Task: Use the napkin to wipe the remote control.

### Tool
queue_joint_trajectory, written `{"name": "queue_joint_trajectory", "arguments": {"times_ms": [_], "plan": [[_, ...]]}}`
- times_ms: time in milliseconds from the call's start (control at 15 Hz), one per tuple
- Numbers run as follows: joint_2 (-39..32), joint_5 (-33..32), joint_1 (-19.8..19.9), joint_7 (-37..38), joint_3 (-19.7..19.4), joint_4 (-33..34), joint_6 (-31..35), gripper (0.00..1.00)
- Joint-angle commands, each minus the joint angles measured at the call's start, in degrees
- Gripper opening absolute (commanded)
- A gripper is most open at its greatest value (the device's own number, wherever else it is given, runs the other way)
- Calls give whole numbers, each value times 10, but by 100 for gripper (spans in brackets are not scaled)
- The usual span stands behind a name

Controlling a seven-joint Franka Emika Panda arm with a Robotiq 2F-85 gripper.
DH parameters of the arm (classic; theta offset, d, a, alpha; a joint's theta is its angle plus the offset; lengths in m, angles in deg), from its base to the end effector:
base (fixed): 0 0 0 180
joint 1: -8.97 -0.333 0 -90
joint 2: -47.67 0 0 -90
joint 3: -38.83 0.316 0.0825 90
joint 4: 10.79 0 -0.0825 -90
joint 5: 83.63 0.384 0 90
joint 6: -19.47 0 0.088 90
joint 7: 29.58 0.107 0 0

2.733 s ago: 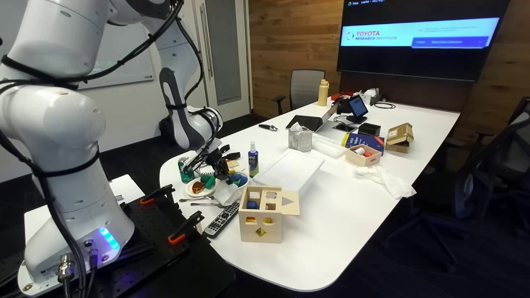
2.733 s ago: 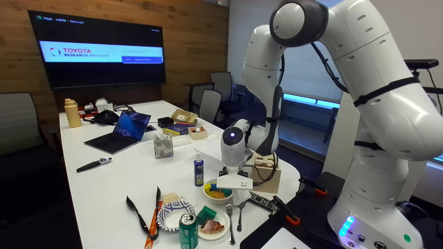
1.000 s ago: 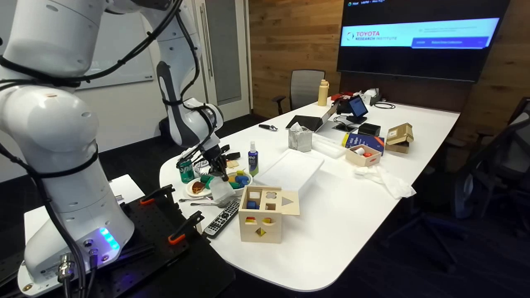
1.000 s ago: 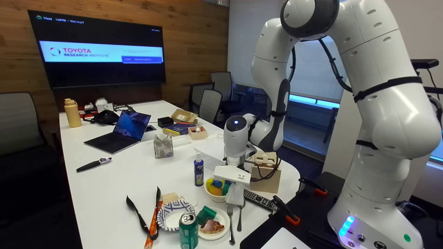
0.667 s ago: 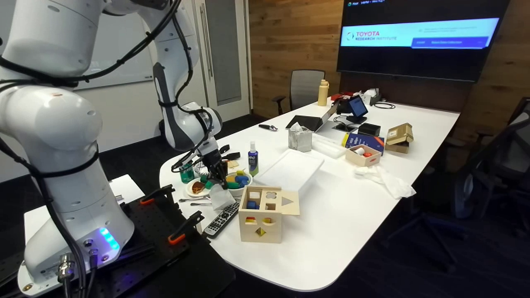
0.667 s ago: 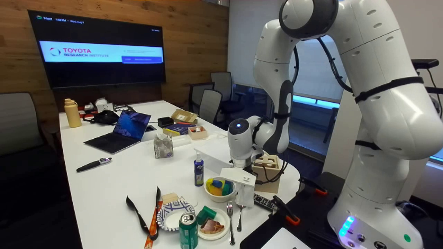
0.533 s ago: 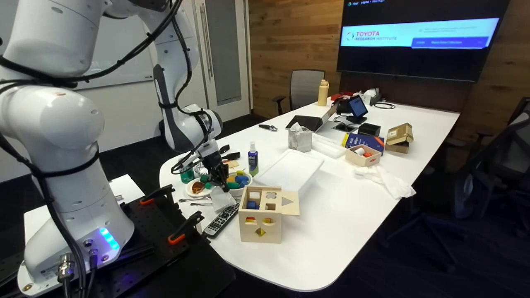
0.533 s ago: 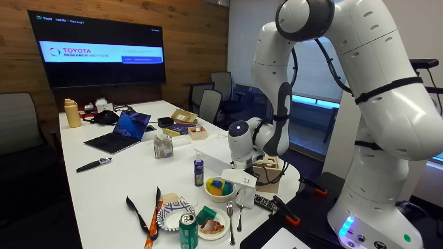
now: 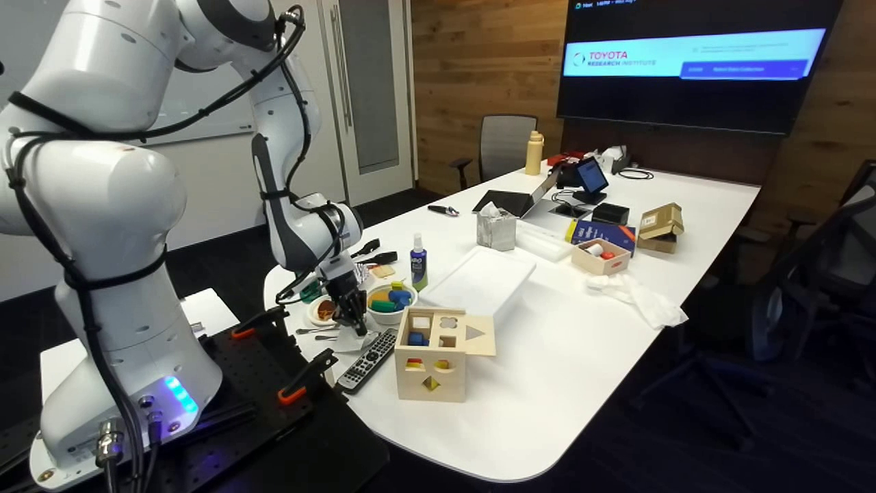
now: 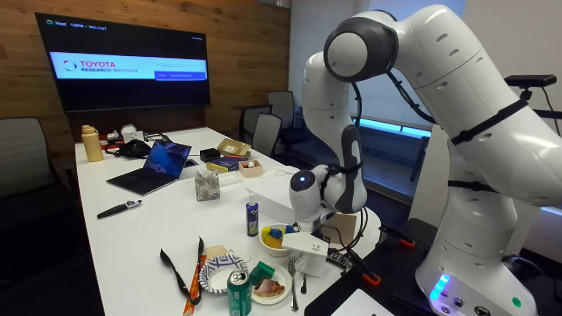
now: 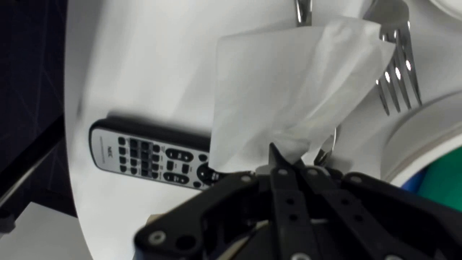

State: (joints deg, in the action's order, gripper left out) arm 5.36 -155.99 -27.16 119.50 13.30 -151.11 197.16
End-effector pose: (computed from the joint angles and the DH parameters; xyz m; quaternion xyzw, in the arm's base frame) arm 0.3621 0.0966 0.0208 0.8536 -0.4939 0.1181 0.1162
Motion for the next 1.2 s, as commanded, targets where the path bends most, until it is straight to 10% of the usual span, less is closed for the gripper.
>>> {"name": "queue_joint_trajectory", "arguments": {"times_ms": [0,867,1133], "plan": [[-55,23,-77,0,-54,7,79,0],[-184,347,-339,3,-167,-80,205,0],[-166,573,-368,-171,-139,-116,197,0]]}}
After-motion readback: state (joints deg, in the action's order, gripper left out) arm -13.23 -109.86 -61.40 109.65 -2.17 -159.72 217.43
